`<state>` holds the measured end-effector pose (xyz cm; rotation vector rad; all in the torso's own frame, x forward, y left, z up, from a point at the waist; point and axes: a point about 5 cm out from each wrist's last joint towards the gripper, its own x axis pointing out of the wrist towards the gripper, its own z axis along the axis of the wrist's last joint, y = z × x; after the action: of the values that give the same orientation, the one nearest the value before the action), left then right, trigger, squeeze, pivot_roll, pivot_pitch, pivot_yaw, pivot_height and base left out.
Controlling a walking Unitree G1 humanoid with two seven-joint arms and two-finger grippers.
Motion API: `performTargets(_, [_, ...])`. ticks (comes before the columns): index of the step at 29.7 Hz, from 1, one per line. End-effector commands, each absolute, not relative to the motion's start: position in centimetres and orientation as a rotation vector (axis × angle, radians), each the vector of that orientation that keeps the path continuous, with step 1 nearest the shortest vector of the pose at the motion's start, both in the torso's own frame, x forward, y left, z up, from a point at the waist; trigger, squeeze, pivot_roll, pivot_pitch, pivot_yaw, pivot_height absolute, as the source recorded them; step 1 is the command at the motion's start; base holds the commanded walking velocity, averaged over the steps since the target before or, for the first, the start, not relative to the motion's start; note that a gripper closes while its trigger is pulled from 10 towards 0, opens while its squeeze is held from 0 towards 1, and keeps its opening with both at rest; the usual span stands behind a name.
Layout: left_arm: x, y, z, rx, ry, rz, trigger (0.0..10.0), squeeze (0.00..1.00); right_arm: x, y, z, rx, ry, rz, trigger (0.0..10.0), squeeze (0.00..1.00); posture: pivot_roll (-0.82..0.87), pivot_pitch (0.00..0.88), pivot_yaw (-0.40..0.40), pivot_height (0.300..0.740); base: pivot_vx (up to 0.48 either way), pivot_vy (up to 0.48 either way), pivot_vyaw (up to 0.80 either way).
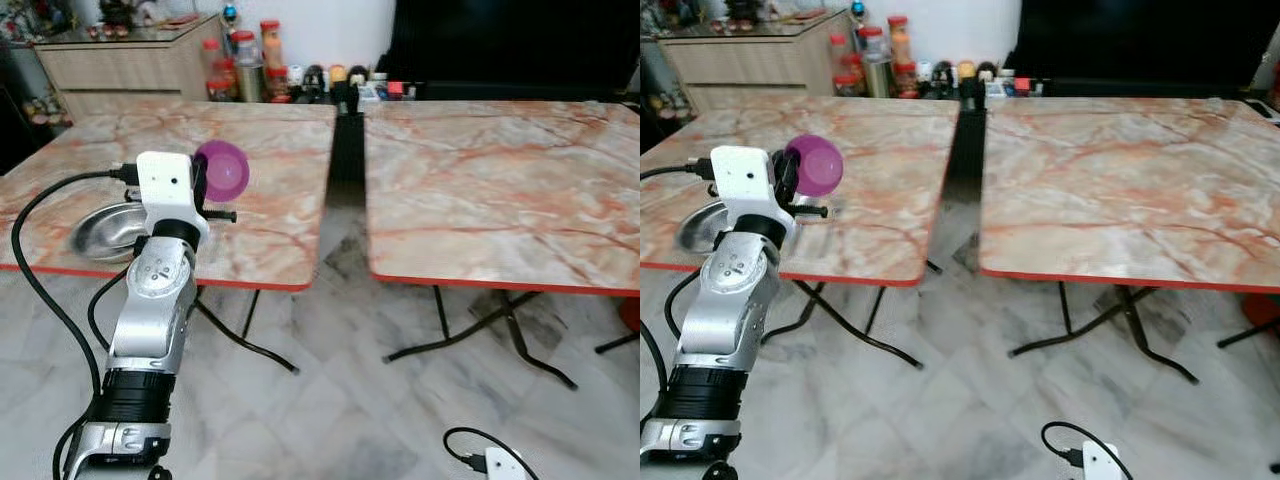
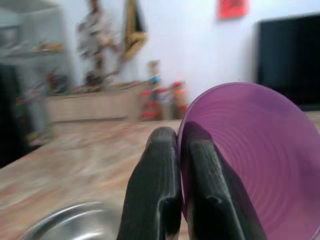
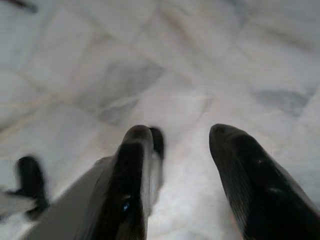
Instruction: Setting the table
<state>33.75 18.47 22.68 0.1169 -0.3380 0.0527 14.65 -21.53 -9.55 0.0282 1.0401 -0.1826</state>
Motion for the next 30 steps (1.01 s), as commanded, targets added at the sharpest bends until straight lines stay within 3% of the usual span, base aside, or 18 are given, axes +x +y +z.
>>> performTargets(1, [34.0, 18.4, 23.7, 0.132, -0.364, 0.063, 10.0, 0.0, 15.0, -21.9, -9.3, 0.027, 1.022, -0.194, 10.0, 0.0, 0.04, 0.0, -0.007, 0.74, 0.0, 0.472, 0.0])
performTargets(30, [34.6, 19.0, 25.0, 0.151, -0.386, 0.102, 10.0, 0.0, 15.7, -22.0, -9.0, 0.023, 0.999, -0.204, 10.0, 0.0, 0.07, 0.0, -0.024, 0.74, 0.0, 0.472, 0.0])
